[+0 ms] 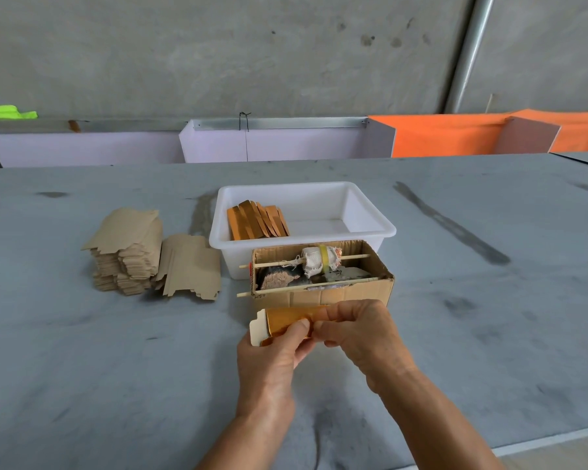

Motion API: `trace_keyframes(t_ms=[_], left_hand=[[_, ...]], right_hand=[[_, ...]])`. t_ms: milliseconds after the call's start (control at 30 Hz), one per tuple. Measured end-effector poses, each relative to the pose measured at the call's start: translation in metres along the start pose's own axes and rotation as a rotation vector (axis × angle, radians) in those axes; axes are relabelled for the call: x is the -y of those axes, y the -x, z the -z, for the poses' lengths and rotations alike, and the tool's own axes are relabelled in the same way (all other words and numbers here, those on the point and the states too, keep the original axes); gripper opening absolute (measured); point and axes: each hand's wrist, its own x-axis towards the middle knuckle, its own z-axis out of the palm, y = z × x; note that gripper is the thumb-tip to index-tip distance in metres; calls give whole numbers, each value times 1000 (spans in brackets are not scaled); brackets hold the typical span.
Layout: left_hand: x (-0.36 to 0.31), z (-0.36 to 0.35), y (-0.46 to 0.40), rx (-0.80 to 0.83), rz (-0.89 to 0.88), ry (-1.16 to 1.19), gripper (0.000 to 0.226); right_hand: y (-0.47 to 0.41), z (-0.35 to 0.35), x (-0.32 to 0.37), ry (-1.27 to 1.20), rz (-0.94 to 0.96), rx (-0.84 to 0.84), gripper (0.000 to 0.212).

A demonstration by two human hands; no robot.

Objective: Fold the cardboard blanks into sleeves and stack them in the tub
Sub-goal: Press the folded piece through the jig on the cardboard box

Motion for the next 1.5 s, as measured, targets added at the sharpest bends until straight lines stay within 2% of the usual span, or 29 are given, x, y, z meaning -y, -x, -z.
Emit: trace_keyframes(t_ms=[200, 433, 500, 600, 800, 1033, 1267, 1333, 1500], left_hand=[[5, -6, 1, -130, 91, 59, 19], [12, -6, -5, -188, 197, -2, 14], [13, -5, -8, -210, 196, 8, 18], [15, -5, -10, -248, 155, 51, 32], [15, -8, -9, -264, 3, 95, 24], [20, -7, -14, -275, -174, -5, 21], [18, -6, -12, -277, -190, -45, 30], [17, -5, -14, -301, -195, -58, 33], [15, -6, -15, -298, -161, -36, 24]], right_hand=[[2, -4, -6, 33, -25, 28, 10], [4, -9, -16, 72, -50, -1, 11], [5, -9, -18, 50, -43, -17, 12], [7, -12, -18, -26, -35, -40, 13], [16, -25, -23, -209, 3, -123, 14], [19, -38, -28, -375, 4, -235, 19], [21, -49, -26, -218, 50, -374, 27], [21, -48, -25, -232, 36, -381, 30], [18, -45, -27, -339, -37, -348, 35]])
